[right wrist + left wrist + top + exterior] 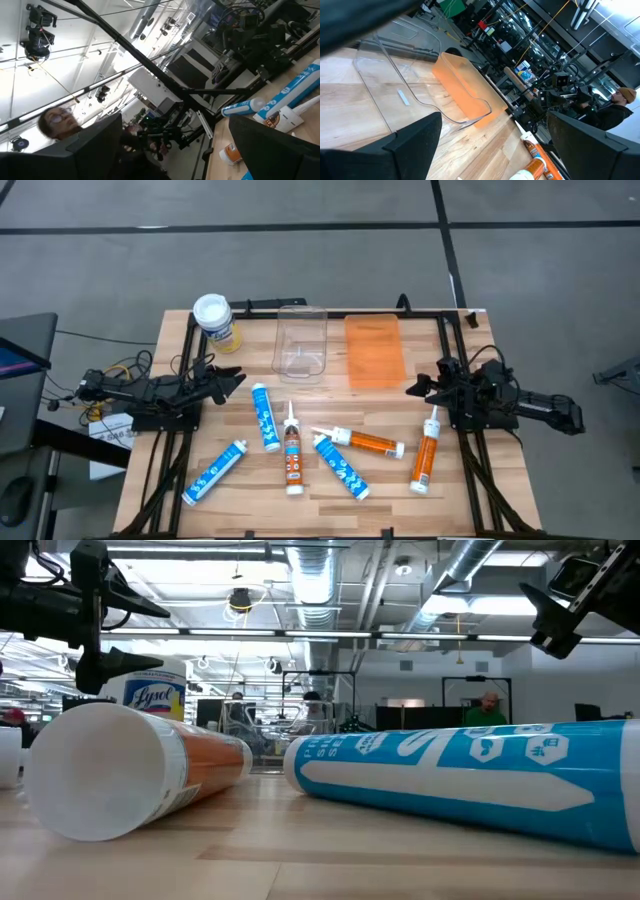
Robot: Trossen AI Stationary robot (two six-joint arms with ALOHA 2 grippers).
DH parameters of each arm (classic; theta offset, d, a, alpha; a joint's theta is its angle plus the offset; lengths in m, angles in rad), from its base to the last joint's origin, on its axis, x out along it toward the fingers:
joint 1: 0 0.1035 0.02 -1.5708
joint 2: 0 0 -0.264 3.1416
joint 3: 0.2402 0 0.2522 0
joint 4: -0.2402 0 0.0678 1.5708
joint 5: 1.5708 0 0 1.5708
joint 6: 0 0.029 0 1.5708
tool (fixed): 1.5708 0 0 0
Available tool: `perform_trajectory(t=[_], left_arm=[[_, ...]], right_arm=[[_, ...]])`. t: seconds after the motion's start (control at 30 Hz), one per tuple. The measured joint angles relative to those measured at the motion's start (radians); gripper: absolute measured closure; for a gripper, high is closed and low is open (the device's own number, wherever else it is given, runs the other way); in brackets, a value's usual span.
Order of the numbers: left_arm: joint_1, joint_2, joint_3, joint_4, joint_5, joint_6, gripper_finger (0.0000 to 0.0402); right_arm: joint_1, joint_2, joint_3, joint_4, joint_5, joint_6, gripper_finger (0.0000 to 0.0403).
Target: Pick & place silicon tubes, Sealant and Lysol wipes
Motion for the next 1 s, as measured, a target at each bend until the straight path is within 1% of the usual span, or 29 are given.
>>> perform_trajectory(t=[0.1,0.27,0.37,0.53,0.6,0.67,0.73,0.83,1.0], left_arm=[[0.0,0.0,0.0,0.001,0.0,0.0,0.0046],[0.0,0.0,-0.001,0.019,0.0,0.0,0.0046],[0.0,0.0,-0.002,0.024,0.0,0.0,0.0046],[0.0,0.0,-0.002,0.025,0.0,0.0,0.0046],[0.0,0.0,-0.002,0.025,0.0,0.0,0.0046],[0.0,0.0,-0.002,0.025,-0.001,0.004,0.0046],[0.0,0.0,-0.002,0.025,-0.005,0.008,0.0046],[0.0,0.0,-0.002,0.026,-0.009,0.028,0.0046],[0.0,0.0,-0.002,0.026,-0.01,0.029,0.0046]], right_arm=[[0.0,0.0,0.0,0.0,0.0,-0.013,0.0044],[0.0,0.0,0.0,0.0,0.007,-0.193,0.0044],[0.0,0.0,0.0,0.0,0.033,-0.279,0.0044],[0.0,0.0,0.0,0.0,0.08,-0.289,0.0044],[0.0,0.0,0.0,0.002,0.124,-0.299,0.0044],[0.0,0.0,0.0,0.013,0.192,-0.337,0.0044],[0.0,0.0,0.0,0.038,0.228,-0.364,0.0044],[0.0,0.0,0.004,0.077,0.24,-0.4,0.0044],[0.001,0.016,0.069,0.036,0.24,-0.448,0.0044]])
